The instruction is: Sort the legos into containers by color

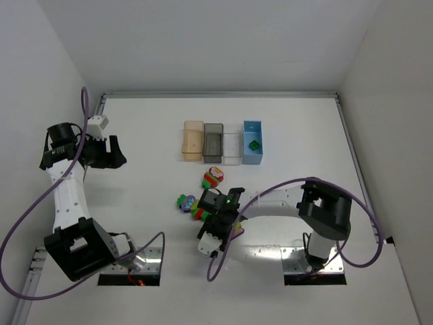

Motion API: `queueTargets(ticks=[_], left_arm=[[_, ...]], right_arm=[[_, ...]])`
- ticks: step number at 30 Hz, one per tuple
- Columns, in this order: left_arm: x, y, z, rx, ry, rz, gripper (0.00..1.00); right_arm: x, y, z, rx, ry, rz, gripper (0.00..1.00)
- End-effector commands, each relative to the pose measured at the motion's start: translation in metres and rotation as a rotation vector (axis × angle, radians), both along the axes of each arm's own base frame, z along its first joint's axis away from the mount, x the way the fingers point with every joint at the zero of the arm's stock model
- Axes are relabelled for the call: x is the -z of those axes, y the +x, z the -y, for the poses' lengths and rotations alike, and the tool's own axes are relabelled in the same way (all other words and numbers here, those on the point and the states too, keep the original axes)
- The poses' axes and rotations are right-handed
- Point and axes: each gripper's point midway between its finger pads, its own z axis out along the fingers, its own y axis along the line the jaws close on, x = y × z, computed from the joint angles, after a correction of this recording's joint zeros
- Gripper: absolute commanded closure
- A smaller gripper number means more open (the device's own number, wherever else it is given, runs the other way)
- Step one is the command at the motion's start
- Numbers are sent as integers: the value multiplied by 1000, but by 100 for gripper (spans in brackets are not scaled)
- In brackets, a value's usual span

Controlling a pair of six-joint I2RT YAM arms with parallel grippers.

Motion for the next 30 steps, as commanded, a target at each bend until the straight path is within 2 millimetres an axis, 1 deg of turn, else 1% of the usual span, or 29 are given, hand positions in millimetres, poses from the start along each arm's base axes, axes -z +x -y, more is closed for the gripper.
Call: queueTargets(ticks=[1, 3, 4, 5, 6, 7, 8, 10, 13, 15, 17, 20, 22, 23, 25, 27, 28, 29, 30], left_arm=[[-3, 1, 0, 14, -4, 24, 23], [-4, 2, 1, 20, -11, 27, 23], [-1, 2, 1, 14, -22, 17, 23], [-1, 2, 1, 14, -22, 17, 23], [1, 3, 1, 14, -26, 9, 23], [1, 3, 1, 14, -26, 9, 23], [3, 3, 1, 13, -31, 1, 23], [3, 3, 1, 7, -37, -2, 23], [5, 4, 2, 13, -48, -6, 23], [8, 5, 2, 6, -60, -18, 23], [10, 5, 2, 6, -64, -26, 23], [9, 7, 1, 6, -60, -18, 23], [12, 7, 1, 0, -70, -29, 23], [12, 7, 1, 0, -70, -29, 23], [11, 9, 0, 0, -66, -21, 23], [11, 9, 0, 0, -66, -21, 23], [14, 8, 1, 0, -70, -29, 23], [14, 8, 1, 0, -70, -29, 23], [17, 6, 2, 0, -75, -37, 23]], right_arm=[[-6, -1, -12, -46, 39, -27, 46], [-5, -1, -12, -46, 29, -31, 46], [-2, 2, -11, -37, 16, -38, 47], [2, 1, -8, -36, -3, -46, 47], [-2, 2, -11, -44, 3, -41, 47], [3, 6, -8, -32, -9, -47, 47], [6, 5, -7, -31, -18, -51, 47], [7, 13, -8, -18, -16, -49, 47], [12, 17, -8, -8, -35, -58, 47], [16, 23, -4, 12, -44, -63, 47], [16, 27, -4, 15, -40, -60, 47], [19, 27, -3, 15, -48, -64, 52], [18, 26, -5, 13, -36, -68, 58], [14, 25, -7, 11, -22, -73, 62], [11, 26, -8, 11, -14, -69, 66], [0, 29, -18, 15, 31, -59, 69], [2, 26, -17, 13, 35, -69, 69], [-5, 27, -19, 12, 51, -61, 71], [-6, 26, -22, 21, 63, -73, 71]])
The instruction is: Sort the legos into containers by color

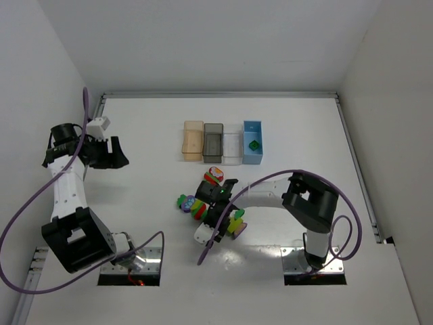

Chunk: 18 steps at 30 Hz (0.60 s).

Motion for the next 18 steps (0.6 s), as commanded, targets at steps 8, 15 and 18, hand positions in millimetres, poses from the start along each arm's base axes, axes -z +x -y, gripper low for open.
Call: queueTargets(ticks=[8, 15, 18], left_arm=[[4, -3, 2, 2, -11, 19, 23], [-4, -1, 3, -9, -14, 52, 23], [-7, 3, 3, -23, -32, 65, 23]], right_arm=[[-96, 14, -81, 176, 280, -101, 74], [-178, 95, -136, 697, 482, -200, 75], [-188, 158, -134, 974, 510, -196, 75]])
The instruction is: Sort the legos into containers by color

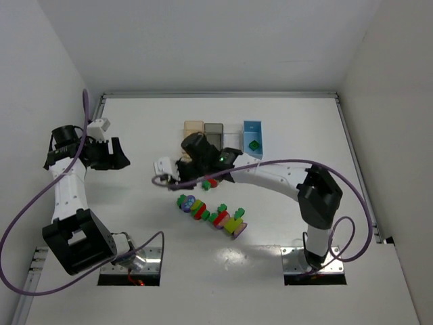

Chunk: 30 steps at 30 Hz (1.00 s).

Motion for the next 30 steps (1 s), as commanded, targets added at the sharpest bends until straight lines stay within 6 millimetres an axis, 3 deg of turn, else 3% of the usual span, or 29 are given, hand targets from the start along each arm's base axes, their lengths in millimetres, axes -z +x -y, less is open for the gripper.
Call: queueTargets(ticks=[1, 2, 3, 6, 8, 12, 14, 18, 23, 25, 26, 29, 30], left_arm=[[-18, 9, -1, -23, -15, 77, 23], [-17, 12, -2, -40, -31, 72, 23], [-21, 14, -5, -53, -23, 81, 23], [-27, 22, -10, -83, -21, 99, 22], [-27, 27, -12, -97, -37, 92, 22], [-30, 36, -16, -112, -50, 93, 20], [-32, 39, -12, -91, -75, 100, 18], [-37, 44, -4, -60, -68, 115, 2], [-34, 48, 1, -80, -76, 95, 0], [-45, 58, -3, -166, -96, 110, 0], [-46, 61, -15, -247, -68, 102, 0], [-71, 67, -25, -299, -35, 186, 0], [-88, 65, -24, -297, 5, 254, 0]], right_arm=[[-54, 81, -9, 377, 163, -74, 75], [-52, 110, 6, 494, 163, -93, 75], [-45, 127, 13, 547, 153, -105, 75], [-55, 184, 45, 723, 177, -137, 75], [-49, 214, 73, 829, 171, -173, 75], [-33, 253, 116, 959, 146, -156, 75], [-27, 266, 141, 1024, 135, -166, 75], [-9, 283, 171, 1107, 124, -205, 75], [4, 302, 196, 1188, 127, -233, 75], [10, 306, 209, 1221, 118, -252, 75], [6, 308, 207, 1213, 130, -251, 75], [5, 314, 220, 1249, 140, -266, 75], [5, 316, 225, 1265, 146, -275, 75]])
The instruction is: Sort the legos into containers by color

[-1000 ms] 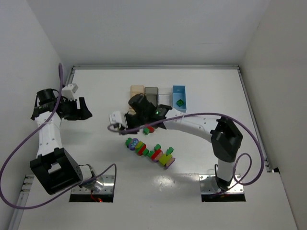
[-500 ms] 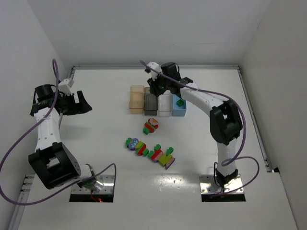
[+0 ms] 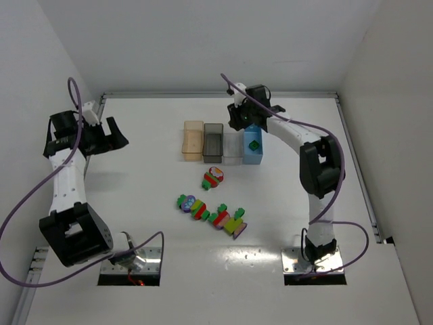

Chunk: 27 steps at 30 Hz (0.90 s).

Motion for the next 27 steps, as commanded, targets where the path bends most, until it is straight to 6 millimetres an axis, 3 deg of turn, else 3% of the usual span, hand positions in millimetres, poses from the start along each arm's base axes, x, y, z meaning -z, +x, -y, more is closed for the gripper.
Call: queueTargets(ticks=[1, 5, 9, 12, 15, 19, 27], left_arm=[[-72, 19, -16, -99, 139, 255, 0], [-104, 8, -14, -71, 249, 407, 0], [-108, 3, -1, -34, 235, 457, 0], [-95, 7, 9, 14, 222, 426, 0], [-94, 9, 22, 53, 207, 416, 0], [-77, 18, 18, 5, 156, 339, 0], [-68, 22, 16, -19, 125, 300, 0]], right_arm=[[-14, 14, 10, 54, 58, 17, 75], [-10, 16, 20, 74, 67, 2, 75], [-11, 16, 23, 80, 79, -5, 75], [-7, 16, 27, 83, 81, -15, 75], [-3, 13, 26, 76, 83, -26, 75], [1, 10, 25, 69, 84, -38, 75], [14, -6, 14, -8, 68, -65, 75]])
